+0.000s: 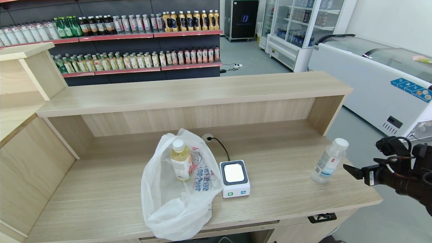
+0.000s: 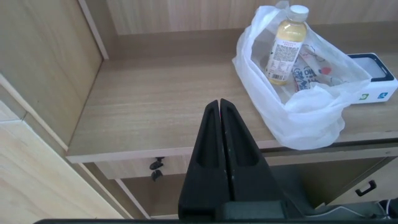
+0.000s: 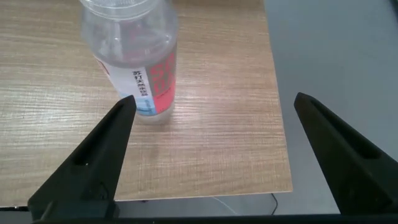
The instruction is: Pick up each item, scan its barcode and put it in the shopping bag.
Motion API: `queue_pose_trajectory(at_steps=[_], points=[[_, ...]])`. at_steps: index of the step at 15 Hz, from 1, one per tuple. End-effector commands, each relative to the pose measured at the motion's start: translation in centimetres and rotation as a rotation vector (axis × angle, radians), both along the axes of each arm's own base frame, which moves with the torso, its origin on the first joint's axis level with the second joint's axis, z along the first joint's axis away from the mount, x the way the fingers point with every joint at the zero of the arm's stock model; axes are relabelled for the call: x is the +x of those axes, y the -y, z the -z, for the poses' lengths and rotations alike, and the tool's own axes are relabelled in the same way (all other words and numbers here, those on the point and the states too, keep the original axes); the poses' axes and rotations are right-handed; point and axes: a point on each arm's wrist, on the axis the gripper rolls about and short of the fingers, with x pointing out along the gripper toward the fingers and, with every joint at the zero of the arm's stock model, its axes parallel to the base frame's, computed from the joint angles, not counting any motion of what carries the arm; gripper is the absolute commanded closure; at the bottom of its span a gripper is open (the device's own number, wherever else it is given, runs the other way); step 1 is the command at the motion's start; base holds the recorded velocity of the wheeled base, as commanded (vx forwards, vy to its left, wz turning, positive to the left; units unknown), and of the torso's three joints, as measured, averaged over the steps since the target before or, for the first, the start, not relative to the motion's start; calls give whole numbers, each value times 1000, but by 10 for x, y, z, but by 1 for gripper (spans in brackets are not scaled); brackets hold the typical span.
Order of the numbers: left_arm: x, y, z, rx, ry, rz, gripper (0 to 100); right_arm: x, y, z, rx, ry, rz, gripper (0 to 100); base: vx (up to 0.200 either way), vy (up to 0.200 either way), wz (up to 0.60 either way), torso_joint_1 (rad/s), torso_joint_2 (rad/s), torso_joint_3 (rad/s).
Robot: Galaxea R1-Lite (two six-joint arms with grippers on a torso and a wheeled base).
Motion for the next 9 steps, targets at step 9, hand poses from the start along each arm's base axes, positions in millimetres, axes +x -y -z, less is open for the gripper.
queue_pose_trajectory(at_steps=[9], points=[[0,0,0,0,0,-1,100,26,-21,34,-10,38,-91,0,0,0,0,0,0,0]])
